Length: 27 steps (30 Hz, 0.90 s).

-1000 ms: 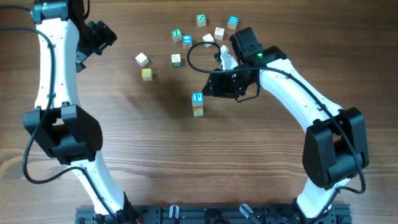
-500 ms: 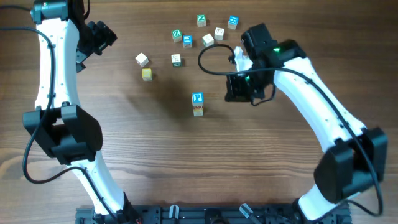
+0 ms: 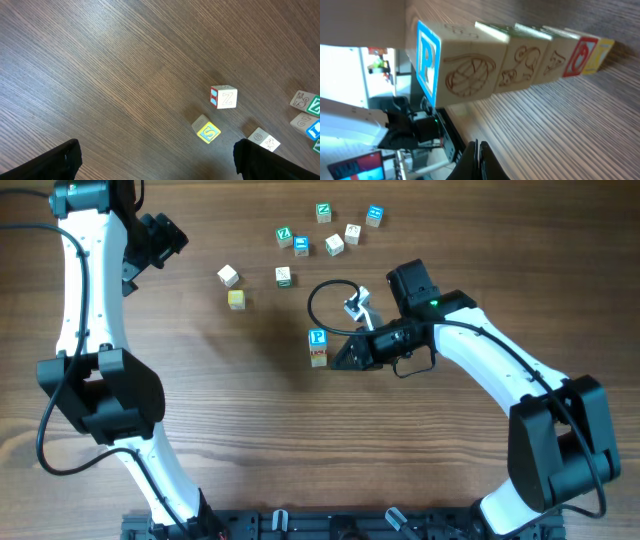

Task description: Form a tower

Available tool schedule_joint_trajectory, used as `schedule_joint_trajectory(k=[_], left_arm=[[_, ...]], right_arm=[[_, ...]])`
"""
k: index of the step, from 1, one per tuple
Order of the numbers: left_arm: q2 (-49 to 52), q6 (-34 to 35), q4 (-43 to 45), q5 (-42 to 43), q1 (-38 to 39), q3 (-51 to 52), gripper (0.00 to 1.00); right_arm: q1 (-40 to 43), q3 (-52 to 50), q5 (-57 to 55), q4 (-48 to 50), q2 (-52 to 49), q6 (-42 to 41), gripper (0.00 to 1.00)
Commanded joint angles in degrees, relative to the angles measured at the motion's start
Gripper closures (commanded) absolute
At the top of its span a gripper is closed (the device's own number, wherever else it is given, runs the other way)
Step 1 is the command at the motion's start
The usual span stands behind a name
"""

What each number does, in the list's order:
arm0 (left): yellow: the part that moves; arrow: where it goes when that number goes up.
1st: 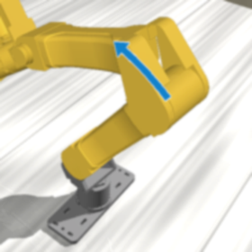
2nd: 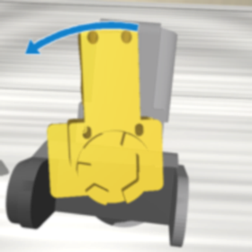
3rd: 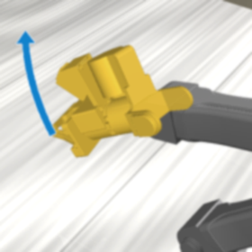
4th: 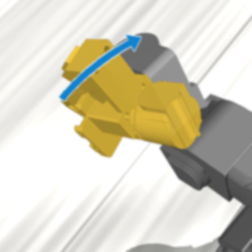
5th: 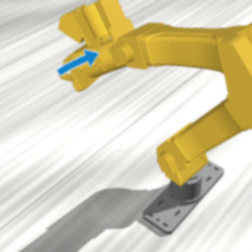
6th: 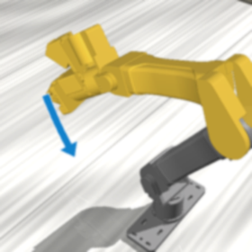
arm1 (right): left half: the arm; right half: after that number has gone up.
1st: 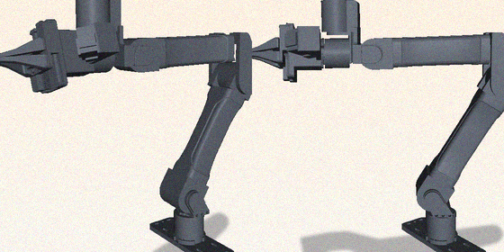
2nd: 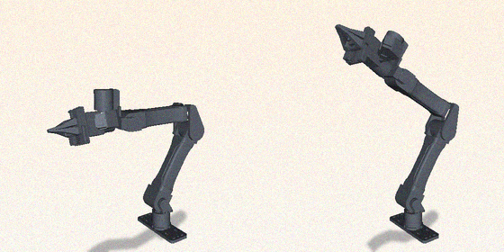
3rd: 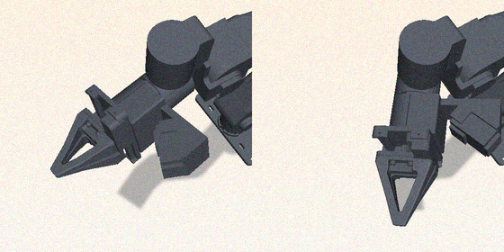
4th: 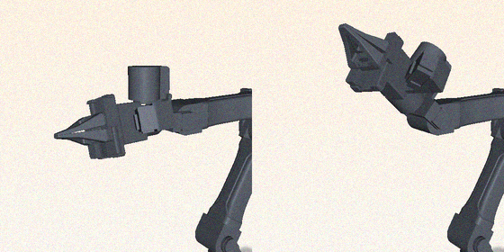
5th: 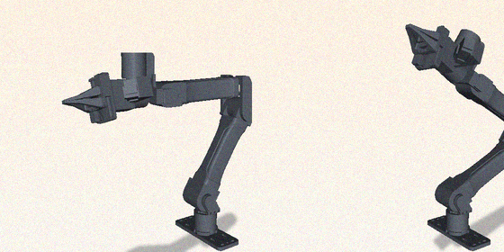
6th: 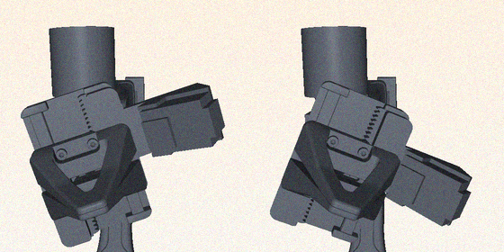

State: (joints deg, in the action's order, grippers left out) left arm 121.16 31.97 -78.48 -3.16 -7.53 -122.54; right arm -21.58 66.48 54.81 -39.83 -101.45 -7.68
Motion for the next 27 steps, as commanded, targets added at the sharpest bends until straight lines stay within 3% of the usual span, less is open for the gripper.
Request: schedule_joint_trajectory(k=[1,9,27], left_arm=[[-0.20,-0.24,0.00,-0.13,0.00,-0.48,0.00],[-0.20,-0.24,0.00,-0.13,0.00,-0.48,0.00],[-0.20,-0.24,0.00,-0.13,0.00,-0.48,0.00]], right_arm=[[-0.11,-1.16,3.21,2.60,0.52,-4.74,0.96],[-0.22,-1.18,2.01,7.65,0.52,-12.48,0.96],[-0.22,-1.31,-0.98,10.03,0.52,-15.30,0.96]])
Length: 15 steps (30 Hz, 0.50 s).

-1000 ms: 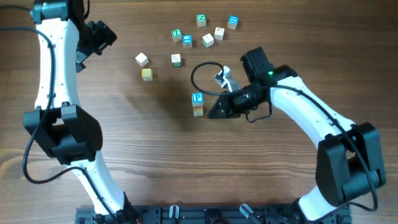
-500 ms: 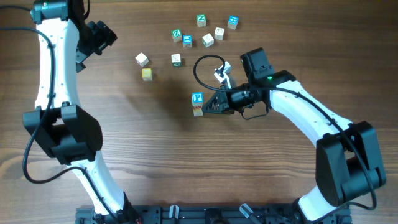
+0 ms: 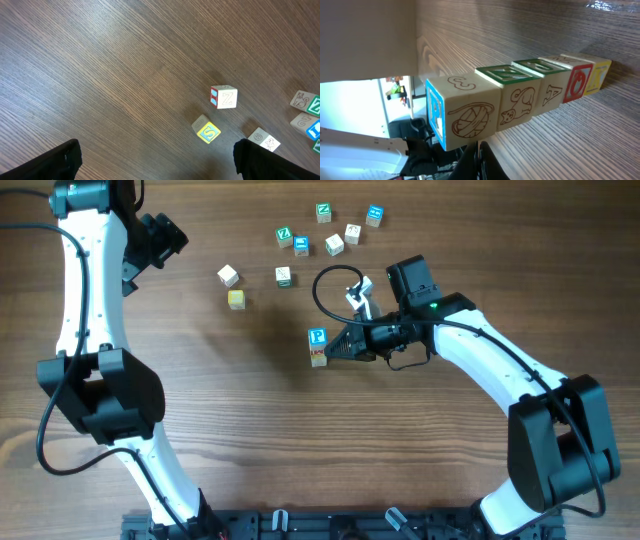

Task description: Form a tower

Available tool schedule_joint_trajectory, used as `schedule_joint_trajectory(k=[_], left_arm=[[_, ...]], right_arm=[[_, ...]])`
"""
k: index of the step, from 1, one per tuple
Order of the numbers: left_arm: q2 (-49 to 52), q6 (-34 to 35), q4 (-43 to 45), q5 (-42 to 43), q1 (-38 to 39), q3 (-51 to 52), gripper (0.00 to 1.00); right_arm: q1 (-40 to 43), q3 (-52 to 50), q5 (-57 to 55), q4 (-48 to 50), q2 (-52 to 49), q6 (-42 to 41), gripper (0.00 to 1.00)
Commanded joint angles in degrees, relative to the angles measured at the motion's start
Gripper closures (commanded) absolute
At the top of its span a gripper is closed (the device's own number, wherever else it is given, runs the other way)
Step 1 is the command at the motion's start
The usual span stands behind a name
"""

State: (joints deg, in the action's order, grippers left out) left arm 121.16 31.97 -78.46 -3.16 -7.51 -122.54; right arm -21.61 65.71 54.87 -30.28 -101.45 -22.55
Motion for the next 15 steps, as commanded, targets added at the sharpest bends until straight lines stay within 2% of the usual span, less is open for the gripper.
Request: schedule_joint_trajectory(k=[1,8,12,15], left_arm=[[-0.20,-0.24,-0.02,-0.13,-0.02,-0.48,0.00],[-0.20,-0.24,-0.02,-0.13,-0.02,-0.48,0.00],[-0.20,-0.24,-0.02,-0.13,-0.02,-0.48,0.00],[-0.20,-0.24,-0.02,-0.13,-0.02,-0.48,0.00]], right_arm=[[-0.20,-0.55,-1.05,0.50,0.52,-0.44,0.96],[-0.20,-0.55,-1.22,-0.44,0.52,-1.44,0.96],[-0.17,-0.55,-15.04,-7.48,0.52,-1.44,0.96],[-0.07,1.16,-18.95,-7.98,0.55,-1.51,0.96]])
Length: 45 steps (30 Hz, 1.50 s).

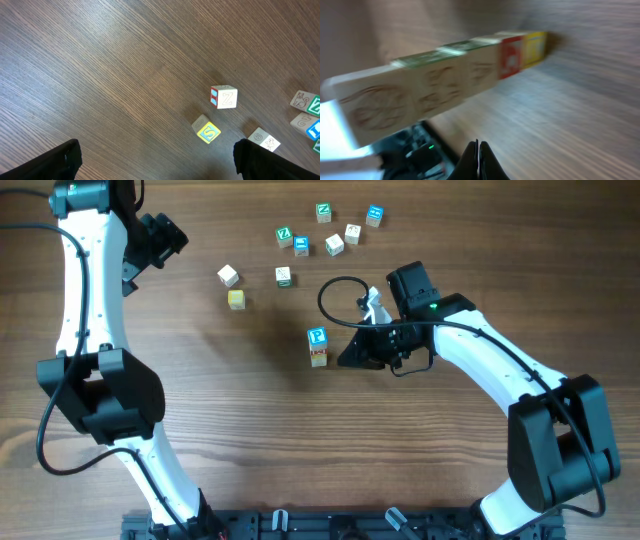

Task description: Form a tower

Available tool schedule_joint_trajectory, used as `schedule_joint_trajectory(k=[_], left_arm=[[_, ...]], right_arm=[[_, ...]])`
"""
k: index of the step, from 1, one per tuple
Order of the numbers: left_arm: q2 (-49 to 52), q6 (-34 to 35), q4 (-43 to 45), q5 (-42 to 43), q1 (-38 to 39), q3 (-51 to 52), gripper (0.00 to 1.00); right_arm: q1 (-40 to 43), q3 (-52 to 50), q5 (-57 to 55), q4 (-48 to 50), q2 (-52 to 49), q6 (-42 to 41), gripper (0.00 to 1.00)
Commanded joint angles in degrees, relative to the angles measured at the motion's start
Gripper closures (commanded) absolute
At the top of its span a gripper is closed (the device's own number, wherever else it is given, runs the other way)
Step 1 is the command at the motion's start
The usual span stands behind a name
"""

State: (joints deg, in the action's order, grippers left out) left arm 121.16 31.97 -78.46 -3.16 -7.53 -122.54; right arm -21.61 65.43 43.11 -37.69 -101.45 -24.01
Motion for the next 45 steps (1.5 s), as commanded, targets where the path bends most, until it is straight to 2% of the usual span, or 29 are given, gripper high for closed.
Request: schedule_joint_trajectory(k=[1,2,3,4,5,6,7,10,12,13,15,18,19,24,26,28,31,32,33,34,36,40,45], left_arm=[[-0.20,-0.24,-0.02,-0.13,0.00,-0.48,0.00],[-0.20,-0.24,-0.02,-0.13,0.00,-0.48,0.00],[-0.20,-0.24,-0.02,-0.11,0.00,-0.48,0.00],[-0.20,-0.24,-0.02,-0.13,0.00,-0.48,0.00],[-0.20,-0.24,-0.02,-0.13,0.00,-0.48,0.00],[-0.20,-0.24,-0.02,-0.13,0.00,-0.48,0.00],[-0.20,-0.24,0.00,-0.13,0.00,-0.48,0.00],[-0.20,-0.24,-0.02,-0.13,0.00,-0.48,0.00],[-0.20,-0.24,-0.02,-0.13,0.00,-0.48,0.00],[-0.20,-0.24,-0.02,-0.13,0.00,-0.48,0.00],[-0.20,-0.24,-0.02,-0.11,0.00,-0.48,0.00],[-0.20,-0.24,-0.02,-0.13,0.00,-0.48,0.00],[-0.20,-0.24,-0.02,-0.13,0.00,-0.48,0.00],[-0.20,-0.24,0.00,-0.13,0.00,-0.48,0.00],[-0.20,0.59,10.43,0.31,0.00,-0.48,0.00],[-0.17,0.61,13.79,1.62,0.00,-0.48,0.00],[-0.17,0.57,9.49,7.65,0.00,-0.48,0.01],[-0.17,0.33,7.56,7.65,0.00,-0.48,0.44],[-0.17,0.17,5.44,8.13,0.00,-0.48,0.79],[-0.17,0.17,3.63,9.22,0.02,-0.48,0.95],[-0.09,-0.33,-2.12,12.98,0.48,-0.46,0.96],[-0.09,-0.76,-9.42,13.25,3.19,-0.31,0.96],[-0.09,-12.81,-13.31,23.69,8.70,-0.31,0.96]], right_arm=[[-0.07,3.56,-9.40,-2.21,0.55,-0.13,0.96],[-0.07,8.20,-14.08,-6.45,0.55,-0.11,0.96],[-0.07,12.92,-19.10,-10.71,0.55,-0.02,0.91],[-0.09,18.69,-24.22,-14.95,0.55,1.11,0.81],[-0.09,23.50,-26.71,-18.16,0.55,3.21,0.54],[-0.20,27.39,-29.03,-20.94,0.55,3.58,0.45],[-0.57,32.41,-32.41,-23.47,0.52,4.72,0.26],[-3.26,47.30,-36.17,-32.48,0.15,6.05,0.18],[-7.54,48.30,-38.18,-34.88,-0.44,5.95,0.16],[-12.83,48.19,-44.06,-36.63,-2.23,5.81,0.15],[-17.70,48.11,-44.63,-37.16,-5.53,4.85,0.13],[-18.82,48.09,-44.83,-35.50,-9.53,4.22,0.03],[-17.07,48.09,-44.83,-34.29,-9.73,3.93,0.01],[-2.97,48.11,-40.63,-31.41,-9.57,2.64,0.00],[8.96,48.11,-38.32,-32.63,-9.64,3.02,0.00],[15.85,48.11,-38.32,-33.51,-9.64,3.02,0.00],[20.85,48.09,-38.36,-33.90,-9.64,3.04,0.00],[21.84,48.09,-38.53,-34.01,-9.64,2.99,0.00],[22.51,48.09,-38.58,-33.70,-9.64,2.99,0.00],[22.91,48.09,-38.58,-33.53,-9.64,2.99,0.00],[23.41,48.09,-38.58,-33.40,-9.64,2.99,0.00],[23.41,48.09,-38.56,-32.15,-9.64,2.97,0.01],[23.41,48.09,-38.56,-29.99,-9.64,2.97,0.00]])
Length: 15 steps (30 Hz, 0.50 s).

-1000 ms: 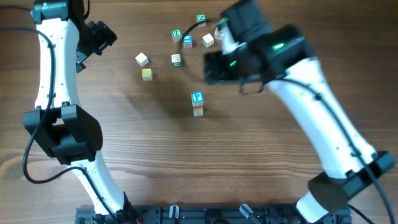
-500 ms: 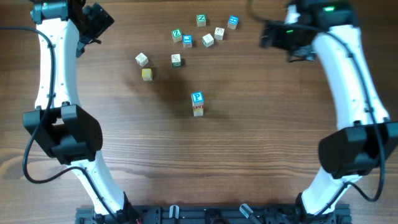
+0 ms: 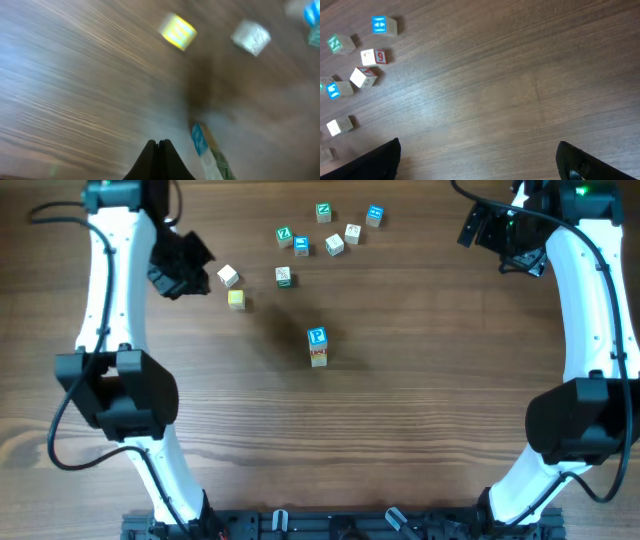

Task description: Form a tower

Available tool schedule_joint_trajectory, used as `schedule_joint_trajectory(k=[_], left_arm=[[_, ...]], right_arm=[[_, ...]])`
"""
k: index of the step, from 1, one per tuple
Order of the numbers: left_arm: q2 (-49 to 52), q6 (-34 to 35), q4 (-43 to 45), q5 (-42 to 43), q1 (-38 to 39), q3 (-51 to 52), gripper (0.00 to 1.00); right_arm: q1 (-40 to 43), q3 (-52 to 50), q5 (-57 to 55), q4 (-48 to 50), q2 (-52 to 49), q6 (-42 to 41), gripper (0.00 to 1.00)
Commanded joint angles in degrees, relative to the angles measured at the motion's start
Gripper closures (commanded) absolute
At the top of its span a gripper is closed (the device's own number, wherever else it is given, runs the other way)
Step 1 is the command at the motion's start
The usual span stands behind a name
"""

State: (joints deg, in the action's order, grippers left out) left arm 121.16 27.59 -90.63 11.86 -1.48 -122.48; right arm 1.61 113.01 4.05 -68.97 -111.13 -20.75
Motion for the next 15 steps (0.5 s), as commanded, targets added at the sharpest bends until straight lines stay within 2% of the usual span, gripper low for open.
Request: schedule_joint_trajectory(k=[1,4,8,10,15], left_arm=[[-0.09,-9.75,-1.70,10.86,2.95,-0.37,0.96],[-0.09,-10.97,-2.27,17.86,3.58,1.57,0.96],[-0.09,-13.57,-1.46,21.33,4.76,6.36,0.96],[-0.09,-17.92,-1.11,28.35,5.40,8.98,0.96],[-0.09,-18.38,1.14,32.09,6.34,12.15,0.96]], right_arm=[[0.20,0.50,0.50,1.90,0.04,-0.28,0.00],[0.20,0.50,0.50,2.86,0.04,-0.28,0.00],[0.20,0.50,0.50,4.02,0.00,-0.28,0.00],[0.20,0.50,0.50,4.02,0.00,-0.28,0.00],[0.20,0.50,0.50,4.02,0.00,-0.31,0.00]])
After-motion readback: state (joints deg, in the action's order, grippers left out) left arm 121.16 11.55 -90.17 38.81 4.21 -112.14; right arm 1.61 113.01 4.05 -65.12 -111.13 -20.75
